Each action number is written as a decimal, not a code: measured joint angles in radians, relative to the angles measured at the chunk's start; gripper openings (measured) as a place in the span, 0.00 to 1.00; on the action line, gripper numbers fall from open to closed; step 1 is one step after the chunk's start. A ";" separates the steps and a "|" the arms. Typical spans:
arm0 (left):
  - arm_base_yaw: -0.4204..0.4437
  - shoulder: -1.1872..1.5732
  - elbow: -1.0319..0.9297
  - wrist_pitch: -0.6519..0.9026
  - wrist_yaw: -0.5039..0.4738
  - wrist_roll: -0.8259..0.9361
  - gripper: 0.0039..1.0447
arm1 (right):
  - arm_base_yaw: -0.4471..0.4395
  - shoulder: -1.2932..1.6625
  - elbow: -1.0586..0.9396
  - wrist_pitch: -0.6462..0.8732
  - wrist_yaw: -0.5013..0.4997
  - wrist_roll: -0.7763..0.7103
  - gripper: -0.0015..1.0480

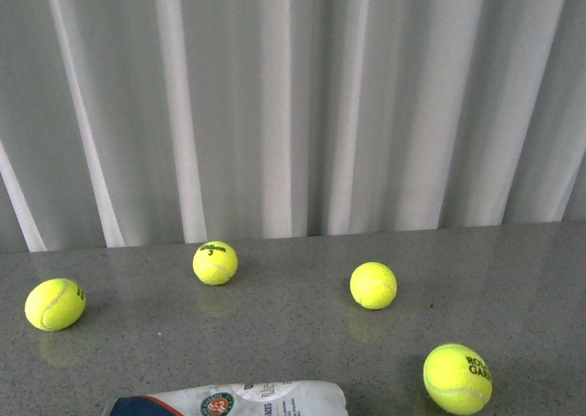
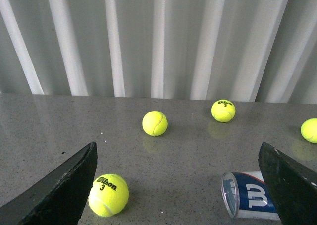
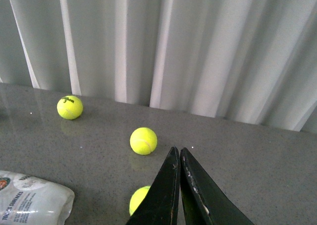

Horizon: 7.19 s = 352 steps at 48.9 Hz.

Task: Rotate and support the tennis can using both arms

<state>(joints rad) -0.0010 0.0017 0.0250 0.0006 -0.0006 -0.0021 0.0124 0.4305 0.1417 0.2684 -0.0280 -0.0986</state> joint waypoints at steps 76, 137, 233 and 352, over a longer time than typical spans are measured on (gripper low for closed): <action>0.000 0.000 0.000 0.000 0.000 0.000 0.94 | -0.011 -0.425 -0.137 -0.268 0.030 0.086 0.03; -0.158 1.602 0.931 -0.234 0.314 0.177 0.94 | -0.011 -0.426 -0.137 -0.268 0.030 0.089 0.93; -0.311 1.596 1.052 -0.299 0.455 0.009 0.03 | -0.011 -0.426 -0.137 -0.268 0.030 0.089 0.93; -0.547 1.983 1.688 -1.071 -0.061 1.417 0.33 | -0.011 -0.426 -0.137 -0.268 0.030 0.089 0.93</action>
<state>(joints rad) -0.5484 1.9846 1.7130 -1.0706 -0.0612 1.4147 0.0013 0.0040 0.0048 0.0006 0.0017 -0.0097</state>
